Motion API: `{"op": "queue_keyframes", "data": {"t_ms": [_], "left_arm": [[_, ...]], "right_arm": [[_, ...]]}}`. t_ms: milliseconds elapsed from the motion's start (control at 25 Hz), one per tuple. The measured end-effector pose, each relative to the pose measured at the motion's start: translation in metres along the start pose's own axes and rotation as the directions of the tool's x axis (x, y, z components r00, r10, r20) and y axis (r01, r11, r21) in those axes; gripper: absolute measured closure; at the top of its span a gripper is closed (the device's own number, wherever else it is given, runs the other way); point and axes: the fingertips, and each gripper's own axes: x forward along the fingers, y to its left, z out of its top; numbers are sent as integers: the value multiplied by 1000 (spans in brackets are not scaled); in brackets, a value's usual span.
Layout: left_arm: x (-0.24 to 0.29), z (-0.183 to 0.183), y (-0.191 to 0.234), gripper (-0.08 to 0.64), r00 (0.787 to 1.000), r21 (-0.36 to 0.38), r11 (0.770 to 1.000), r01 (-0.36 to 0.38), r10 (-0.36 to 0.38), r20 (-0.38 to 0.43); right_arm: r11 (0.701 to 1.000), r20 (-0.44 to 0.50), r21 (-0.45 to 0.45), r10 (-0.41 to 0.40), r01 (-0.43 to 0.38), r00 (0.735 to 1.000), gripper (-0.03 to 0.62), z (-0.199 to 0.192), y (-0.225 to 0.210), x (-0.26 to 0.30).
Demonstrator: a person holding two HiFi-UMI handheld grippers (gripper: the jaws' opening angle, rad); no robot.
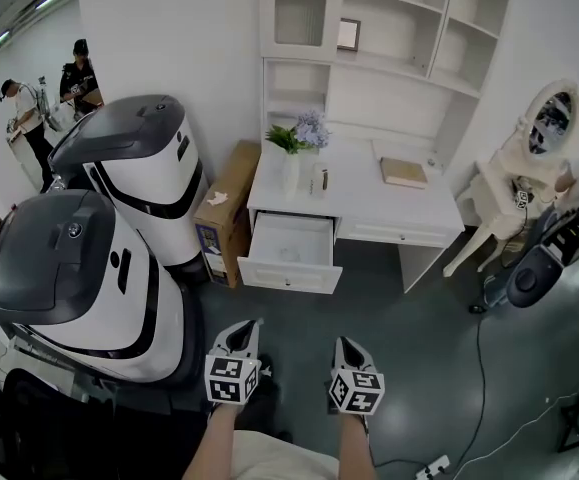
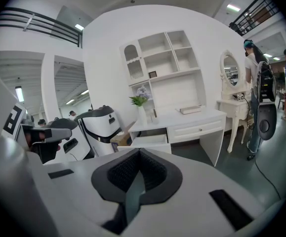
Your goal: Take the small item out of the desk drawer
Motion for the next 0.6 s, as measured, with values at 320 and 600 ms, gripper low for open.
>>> {"op": "queue_keyframes", "data": {"t_ms": [320,600], "left_arm": [[96,24,20,545,999,4,999,36,-35,-10],[202,74,57,545,997,32,997,77,-76,-25]], "right_arm": [[1000,-3,15,-20,20,1000,574,32,-31,79],[997,20,59,-48,47,999,574,90,-51,175]]}}
